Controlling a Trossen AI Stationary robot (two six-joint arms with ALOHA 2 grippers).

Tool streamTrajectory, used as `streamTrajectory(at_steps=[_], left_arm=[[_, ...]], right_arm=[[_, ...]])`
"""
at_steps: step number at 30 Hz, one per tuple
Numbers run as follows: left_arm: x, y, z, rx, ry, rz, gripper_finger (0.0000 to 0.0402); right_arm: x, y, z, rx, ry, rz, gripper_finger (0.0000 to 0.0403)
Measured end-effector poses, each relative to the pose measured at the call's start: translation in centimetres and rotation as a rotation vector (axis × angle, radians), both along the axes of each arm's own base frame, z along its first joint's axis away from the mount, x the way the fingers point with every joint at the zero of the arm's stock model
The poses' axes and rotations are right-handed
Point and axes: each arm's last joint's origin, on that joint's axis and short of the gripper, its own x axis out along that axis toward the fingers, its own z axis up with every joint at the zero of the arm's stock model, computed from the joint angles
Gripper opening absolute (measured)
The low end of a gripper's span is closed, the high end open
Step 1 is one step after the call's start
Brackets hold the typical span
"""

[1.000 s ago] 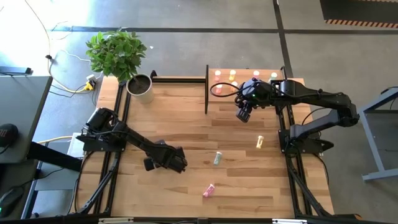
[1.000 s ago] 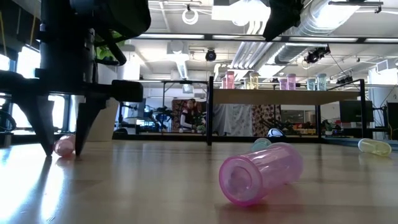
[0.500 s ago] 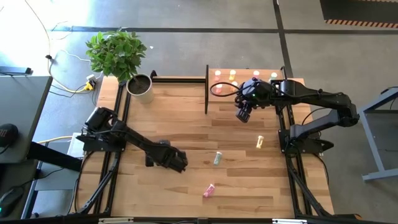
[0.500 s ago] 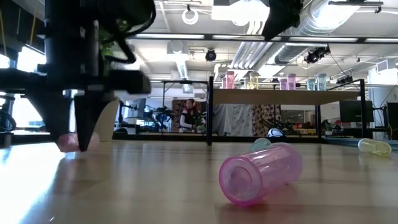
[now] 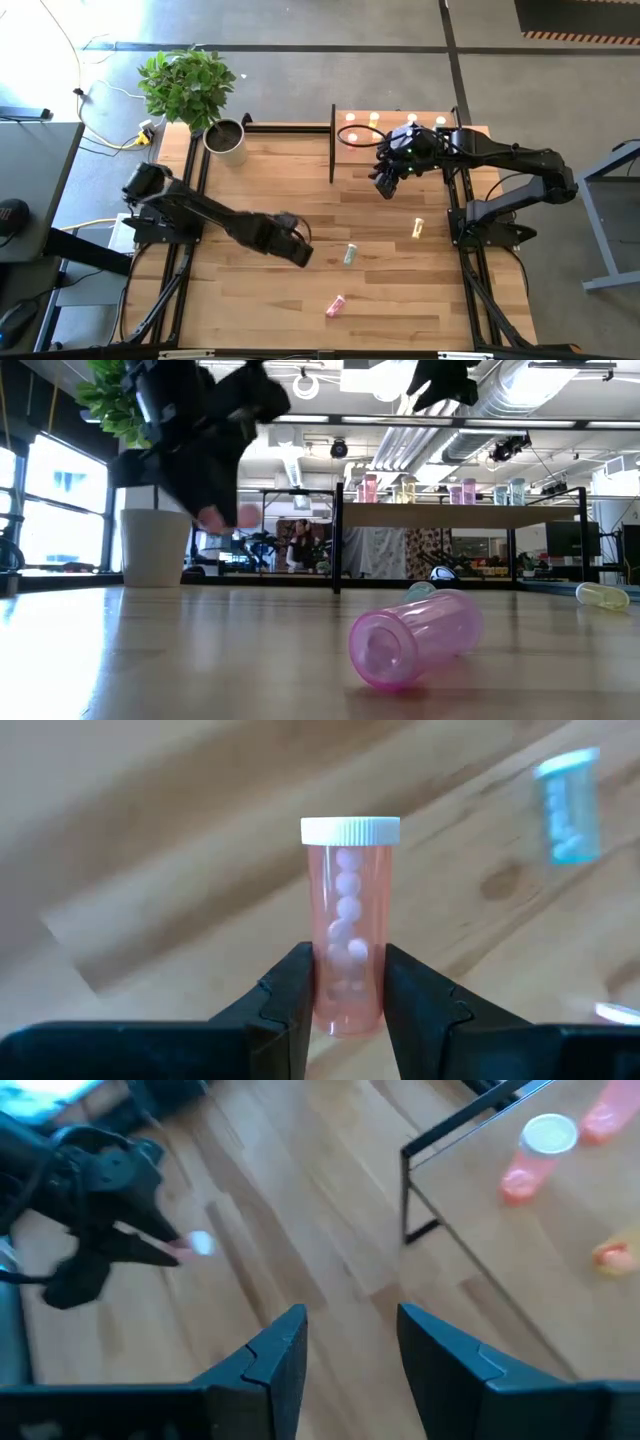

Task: Pick and place medicine bottles onto shelf by color
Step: Put the pink medicine bottle aligned with the other pink medicine bottles on the shelf

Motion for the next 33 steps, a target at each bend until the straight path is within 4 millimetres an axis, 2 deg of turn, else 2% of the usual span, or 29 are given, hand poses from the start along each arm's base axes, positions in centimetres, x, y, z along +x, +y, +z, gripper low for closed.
streamTrajectory(at_steps=[10, 18, 26, 33], left_arm=[[0.3, 3.4, 5.9, 0.213, -0.265, -0.264, 0.0092], [0.2, 5.3, 10.1, 0.43, -0.453, -0.435, 0.0092], [0.5, 6.3, 11.5, 0.524, -0.562, -0.57, 0.0092], [1.0, 6.9, 12.2, 0.618, -0.611, -0.604, 0.0092]], right_arm=[[1.0, 1.2, 0.8, 0.109, -0.143, -0.037, 0.0206], [2.0, 2.0, 2.1, 0.145, -0.299, -0.01, 0.0215], [2.4, 2.1, 2.9, 0.129, -0.397, -0.004, 0.0215], [2.6, 2.0, 3.4, 0.118, -0.45, -0.013, 0.0229]])
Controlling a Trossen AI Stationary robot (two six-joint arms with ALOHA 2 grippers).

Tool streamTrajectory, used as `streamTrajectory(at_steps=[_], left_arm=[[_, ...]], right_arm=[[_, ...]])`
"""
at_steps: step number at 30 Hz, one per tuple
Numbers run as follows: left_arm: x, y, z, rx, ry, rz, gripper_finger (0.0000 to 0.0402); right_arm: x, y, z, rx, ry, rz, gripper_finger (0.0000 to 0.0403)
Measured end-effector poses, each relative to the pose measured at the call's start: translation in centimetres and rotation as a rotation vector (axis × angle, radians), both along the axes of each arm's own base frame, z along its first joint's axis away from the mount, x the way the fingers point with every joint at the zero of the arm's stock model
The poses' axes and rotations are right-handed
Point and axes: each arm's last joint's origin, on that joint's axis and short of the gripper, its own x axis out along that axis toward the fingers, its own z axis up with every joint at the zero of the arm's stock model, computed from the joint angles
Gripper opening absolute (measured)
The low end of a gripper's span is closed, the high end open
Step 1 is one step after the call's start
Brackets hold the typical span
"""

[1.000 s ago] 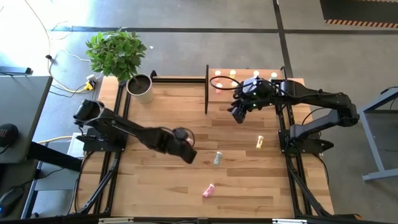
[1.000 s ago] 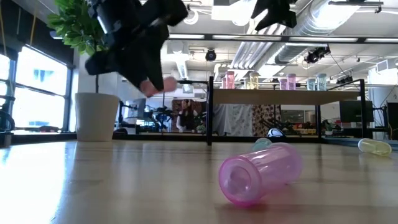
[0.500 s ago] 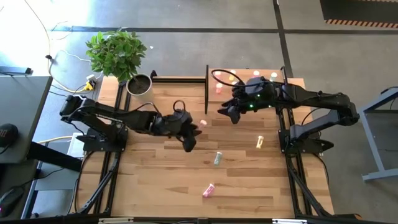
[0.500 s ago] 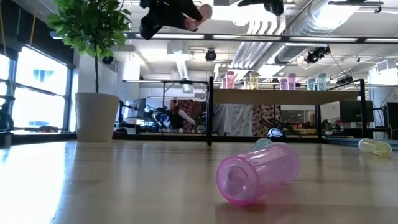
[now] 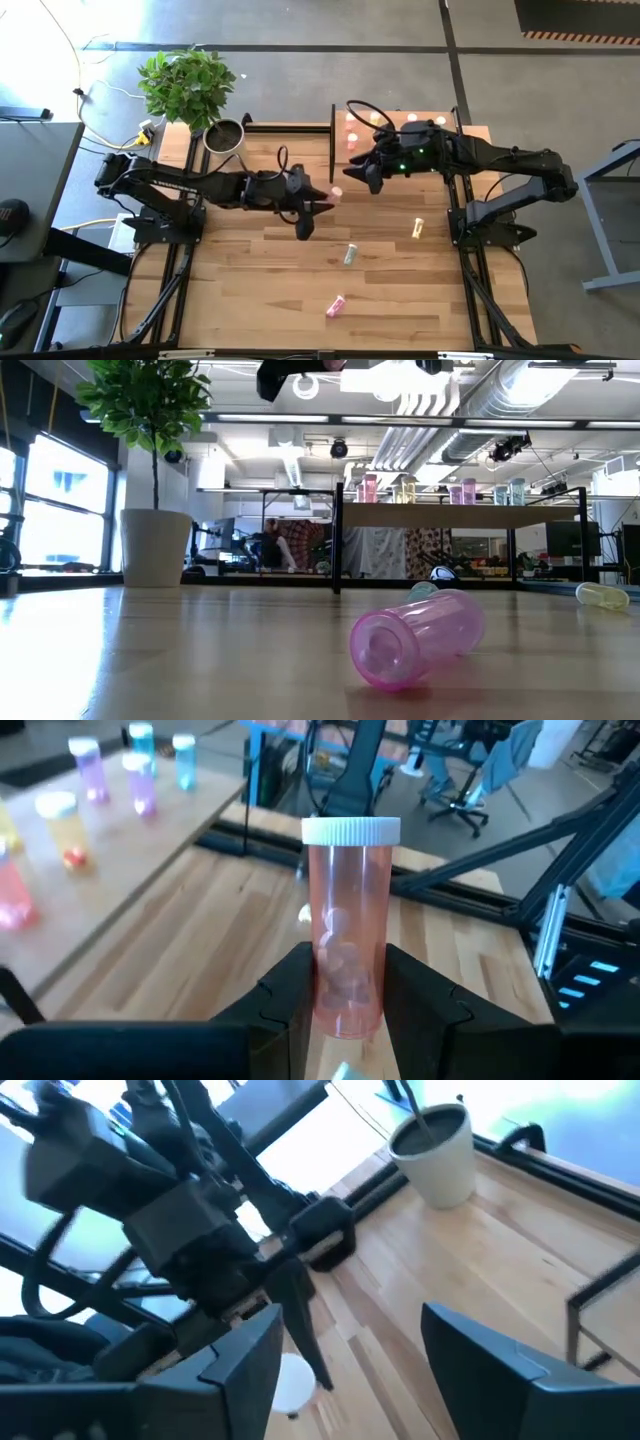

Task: Pick and place medicine bottles onto shelf by color
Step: Put the pink medicine bottle aligned with the other pink medicine bottles on the shelf

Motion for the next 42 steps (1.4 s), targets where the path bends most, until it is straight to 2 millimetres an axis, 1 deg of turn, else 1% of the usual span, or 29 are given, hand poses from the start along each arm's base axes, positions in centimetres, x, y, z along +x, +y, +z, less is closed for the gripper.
streamTrajectory(at_steps=[3, 6, 14, 17, 20, 27, 31, 35, 42], left_arm=[[0.2, 0.5, 0.1, 0.019, -0.023, 0.006, 0.0092], [0.4, 1.1, 0.3, 0.02, -0.056, 0.022, 0.0092], [0.4, 2.9, 0.9, 0.047, -0.114, 0.057, 0.0092], [0.4, 3.4, 1.0, 0.049, -0.128, 0.073, 0.0092], [0.3, 3.9, 1.0, 0.05, -0.13, 0.086, 0.0092], [0.3, 4.3, 1.0, 0.05, -0.128, 0.099, 0.0092], [0.3, 4.3, 1.0, 0.05, -0.125, 0.099, 0.0092], [0.2, 4.3, 0.8, 0.049, -0.109, 0.099, 0.0092], [0.2, 4.3, 0.6, 0.04, -0.09, 0.101, 0.0092]], right_arm=[[0.1, 0.0, 0.3, 0.0, -0.029, 0.008, 0.024], [0.1, 0.1, 0.4, -0.012, -0.039, 0.05, 0.0243], [0.2, 0.1, 0.4, -0.14, -0.039, 0.099, 0.0243], [0.7, 0.0, 0.2, -0.199, -0.031, 0.091, 0.0243], [1.7, -0.1, -0.5, -0.23, -0.012, 0.098, 0.0243], [3.7, -0.4, -1.9, -0.251, 0.016, 0.106, 0.0243], [3.9, -0.4, -2.2, -0.249, 0.024, 0.107, 0.0241], [3.8, -0.4, -2.2, -0.248, 0.026, 0.106, 0.0229], [3.1, -0.4, -1.4, -0.257, 0.004, 0.09, 0.021]])
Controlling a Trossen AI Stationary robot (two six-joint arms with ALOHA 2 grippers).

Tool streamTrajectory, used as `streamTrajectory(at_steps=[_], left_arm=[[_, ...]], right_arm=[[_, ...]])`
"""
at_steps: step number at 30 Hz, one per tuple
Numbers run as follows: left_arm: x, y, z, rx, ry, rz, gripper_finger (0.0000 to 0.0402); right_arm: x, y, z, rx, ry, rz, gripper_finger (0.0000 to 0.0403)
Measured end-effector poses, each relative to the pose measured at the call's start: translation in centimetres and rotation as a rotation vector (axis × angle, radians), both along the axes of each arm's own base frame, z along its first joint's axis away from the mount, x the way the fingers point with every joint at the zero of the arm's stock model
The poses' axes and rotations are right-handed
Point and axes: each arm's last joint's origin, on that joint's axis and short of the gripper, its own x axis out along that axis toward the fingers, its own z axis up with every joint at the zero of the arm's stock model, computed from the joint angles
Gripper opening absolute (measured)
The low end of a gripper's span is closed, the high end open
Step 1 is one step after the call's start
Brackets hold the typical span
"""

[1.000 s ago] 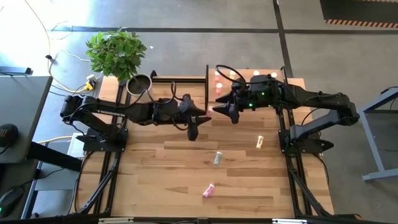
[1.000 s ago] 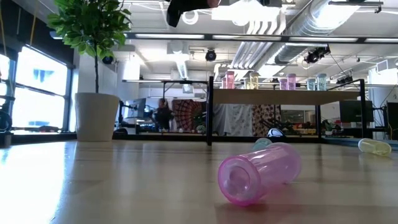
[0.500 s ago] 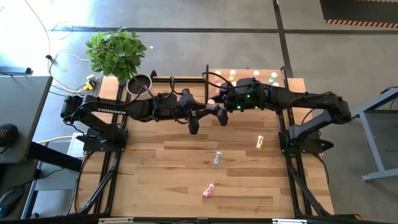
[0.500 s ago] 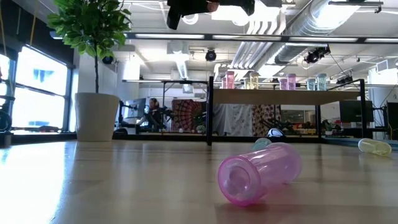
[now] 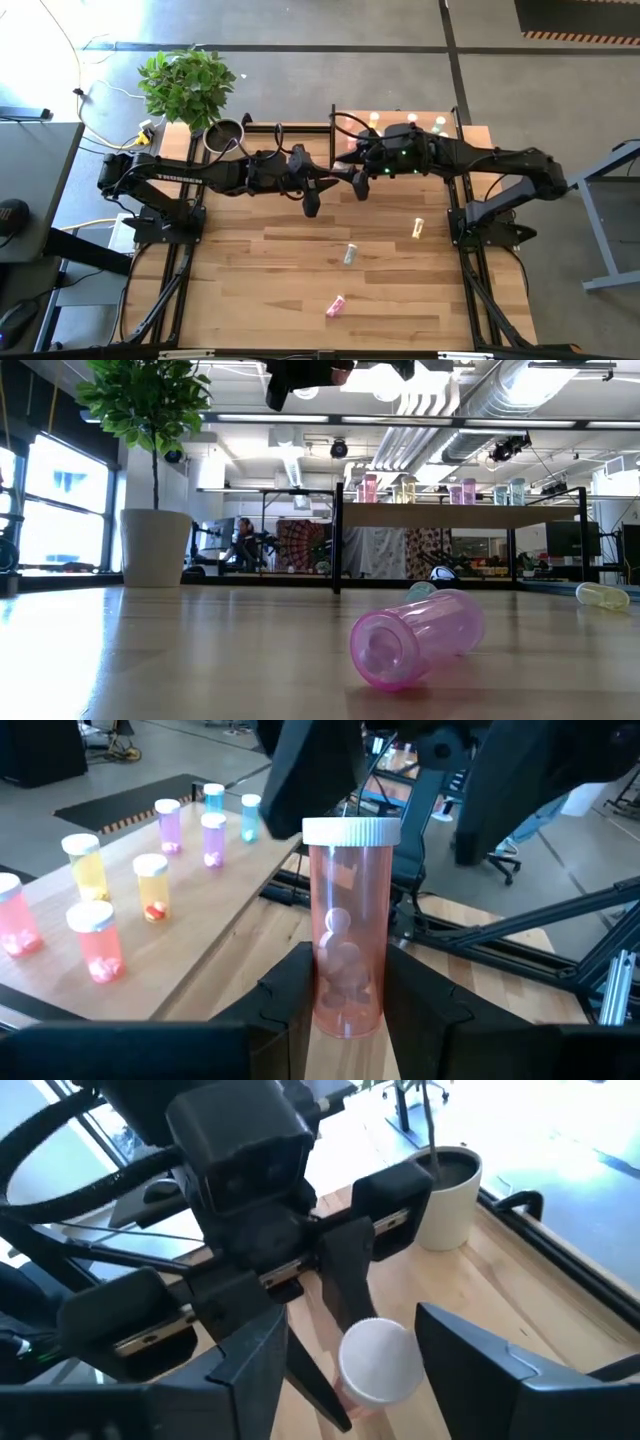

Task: Pick and place medicine bottles onto shelf by color
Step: Put the pink medicine bottle aligned with the other pink medicine bottles on the shelf

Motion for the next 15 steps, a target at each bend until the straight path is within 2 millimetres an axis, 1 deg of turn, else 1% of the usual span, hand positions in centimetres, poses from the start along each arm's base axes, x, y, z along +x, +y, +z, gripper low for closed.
streamTrajectory(at_steps=[10, 15], left_arm=[[0.0, 0.01, 0.01, -0.001, -0.001, 0.002, 0.0092], [0.0, 0.01, 0.01, -0.001, -0.001, 0.002, 0.0092]], right_arm=[[-0.31, -0.05, -0.46, 0.025, 0.054, -0.039, 0.0206], [-0.3, -0.05, -0.43, 0.024, 0.051, -0.041, 0.0185]])
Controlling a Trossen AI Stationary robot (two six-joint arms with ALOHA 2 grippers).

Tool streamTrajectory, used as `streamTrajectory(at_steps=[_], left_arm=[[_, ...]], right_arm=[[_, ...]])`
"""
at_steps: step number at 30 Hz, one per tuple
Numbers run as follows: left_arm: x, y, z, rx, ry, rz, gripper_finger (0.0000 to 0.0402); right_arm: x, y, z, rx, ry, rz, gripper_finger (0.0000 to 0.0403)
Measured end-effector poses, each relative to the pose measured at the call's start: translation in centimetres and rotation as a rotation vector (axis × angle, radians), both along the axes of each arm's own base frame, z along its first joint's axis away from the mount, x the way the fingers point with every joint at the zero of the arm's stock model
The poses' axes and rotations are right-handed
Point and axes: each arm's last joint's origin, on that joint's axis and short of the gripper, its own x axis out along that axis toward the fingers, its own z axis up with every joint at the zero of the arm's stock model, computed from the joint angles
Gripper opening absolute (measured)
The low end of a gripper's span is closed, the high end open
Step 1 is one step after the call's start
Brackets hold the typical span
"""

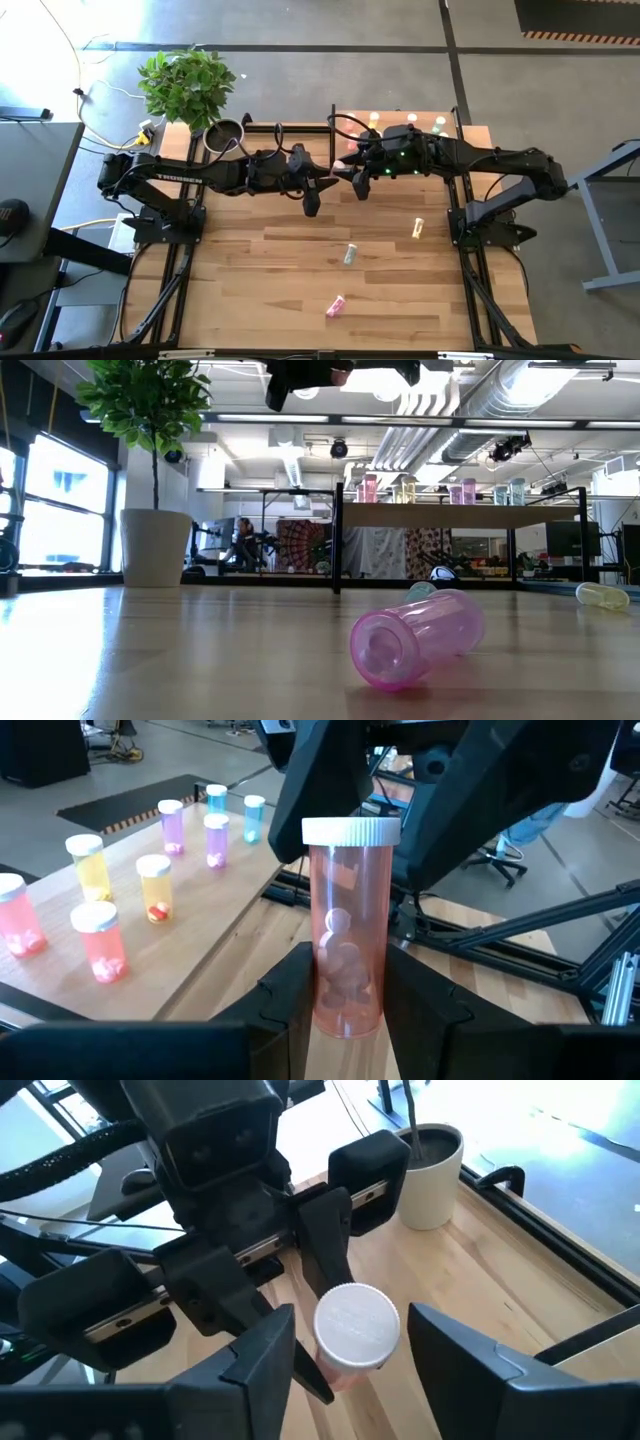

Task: Pick and place medicine bottles onto shelf by color
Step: Put the pink medicine bottle aligned with the other pink medicine bottles on the shelf

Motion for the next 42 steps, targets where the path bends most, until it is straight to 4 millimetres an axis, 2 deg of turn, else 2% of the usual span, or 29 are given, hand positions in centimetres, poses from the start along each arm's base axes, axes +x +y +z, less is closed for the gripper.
streamTrajectory(at_steps=[7, 14, 37, 42], left_arm=[[-0.06, -0.01, -0.24, -0.004, 0.025, 0.0, 0.0092], [-0.08, -0.01, -0.28, -0.005, 0.03, 0.0, 0.0092], [-0.04, 0.0, -0.23, -0.006, 0.022, 0.004, 0.0092], [-0.02, 0.01, -0.14, -0.002, 0.013, 0.004, 0.0092]], right_arm=[[0.01, -0.01, 0.04, 0.015, -0.006, -0.008, 0.0142], [0.0, -0.02, 0.04, 0.018, -0.006, -0.013, 0.0118], [0.09, -0.04, -0.03, 0.087, -0.011, -0.046, 0.0125], [0.13, -0.03, -0.12, 0.094, -0.006, -0.048, 0.0141]])
